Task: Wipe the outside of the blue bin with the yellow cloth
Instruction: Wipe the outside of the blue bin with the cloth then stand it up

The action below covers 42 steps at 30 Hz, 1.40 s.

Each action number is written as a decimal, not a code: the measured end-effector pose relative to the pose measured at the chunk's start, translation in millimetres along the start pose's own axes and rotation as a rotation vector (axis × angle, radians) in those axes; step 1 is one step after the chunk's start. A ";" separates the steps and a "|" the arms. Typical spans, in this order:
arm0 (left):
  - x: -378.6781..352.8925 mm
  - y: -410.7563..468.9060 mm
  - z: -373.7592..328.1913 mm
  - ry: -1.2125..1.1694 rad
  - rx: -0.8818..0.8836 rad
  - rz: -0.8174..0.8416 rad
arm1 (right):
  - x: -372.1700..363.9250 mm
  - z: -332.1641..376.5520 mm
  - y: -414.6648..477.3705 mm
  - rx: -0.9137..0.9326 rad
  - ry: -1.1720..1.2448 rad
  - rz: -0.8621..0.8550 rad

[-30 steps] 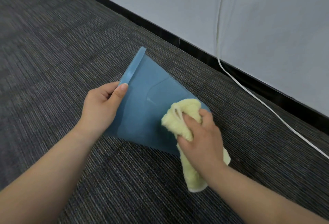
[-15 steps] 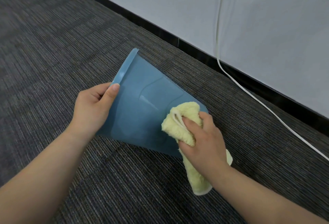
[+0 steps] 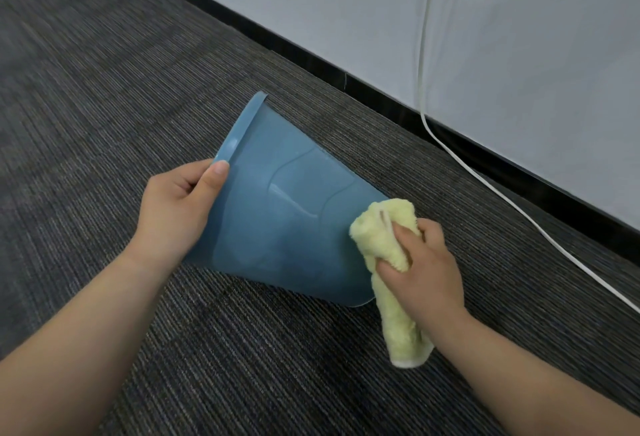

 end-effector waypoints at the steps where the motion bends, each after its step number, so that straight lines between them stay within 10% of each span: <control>1: -1.0 -0.4 0.0 -0.004 -0.003 0.005 | 2.9 -11.8 5.9 -0.084 -0.001 0.004; 12: -3.2 -2.2 -1.4 -0.039 0.011 -0.003 | -0.9 23.9 -8.8 0.034 0.058 -0.027; 17: -6.4 -4.7 -3.1 -0.079 0.034 0.019 | 3.0 -16.1 12.8 -0.230 0.182 0.034; 27: -1.9 -8.2 9.7 -0.141 0.347 0.202 | -2.2 16.9 -32.9 0.163 -0.063 0.010; 42: -9.1 -10.6 -14.2 -0.101 0.099 0.124 | 0.4 9.7 -45.5 0.238 -0.181 -0.037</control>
Point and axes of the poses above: each hand's wrist, its own y-axis towards the middle knuckle, its own x-axis out of the back of the hand, z = x × y, the point moved 8 cm from there along y, towards the middle knuckle, and after that the axes turned 15 degrees about -x, right-handed, at the moved point
